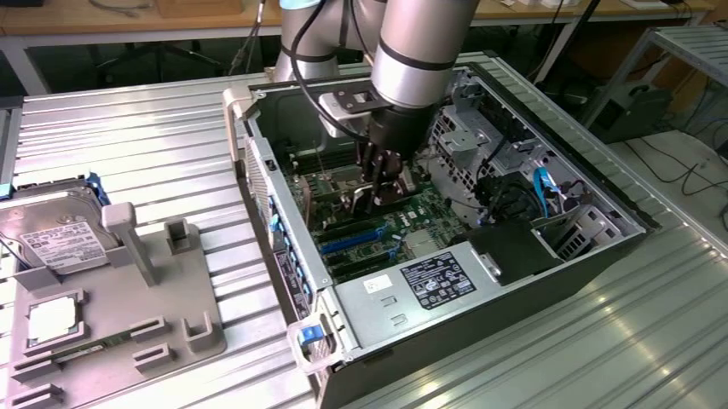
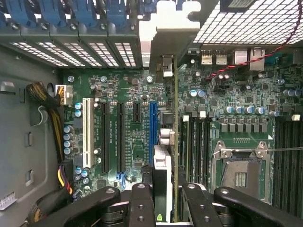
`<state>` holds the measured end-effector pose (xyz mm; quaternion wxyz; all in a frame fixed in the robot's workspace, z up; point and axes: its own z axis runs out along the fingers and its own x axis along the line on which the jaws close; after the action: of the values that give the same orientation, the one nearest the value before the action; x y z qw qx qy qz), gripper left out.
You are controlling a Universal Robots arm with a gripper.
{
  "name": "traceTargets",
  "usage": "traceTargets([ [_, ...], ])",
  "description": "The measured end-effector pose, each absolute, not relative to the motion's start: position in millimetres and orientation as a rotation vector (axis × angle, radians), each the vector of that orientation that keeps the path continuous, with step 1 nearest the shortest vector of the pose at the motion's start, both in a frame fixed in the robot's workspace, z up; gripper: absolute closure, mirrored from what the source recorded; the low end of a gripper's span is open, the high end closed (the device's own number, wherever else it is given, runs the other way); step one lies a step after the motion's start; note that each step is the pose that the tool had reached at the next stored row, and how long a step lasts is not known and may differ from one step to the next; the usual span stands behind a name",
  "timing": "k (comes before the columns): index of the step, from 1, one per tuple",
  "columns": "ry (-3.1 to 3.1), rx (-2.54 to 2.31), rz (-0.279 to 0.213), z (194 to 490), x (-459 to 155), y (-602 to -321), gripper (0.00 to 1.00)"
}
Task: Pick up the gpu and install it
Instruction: 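Insert the gpu into the slot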
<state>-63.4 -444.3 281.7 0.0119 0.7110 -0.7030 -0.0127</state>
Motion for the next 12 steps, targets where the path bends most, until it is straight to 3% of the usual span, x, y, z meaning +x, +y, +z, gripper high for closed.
traceTargets([
  [12,-2.183,2.226,-0.039,270,-66,-448,0.72],
])
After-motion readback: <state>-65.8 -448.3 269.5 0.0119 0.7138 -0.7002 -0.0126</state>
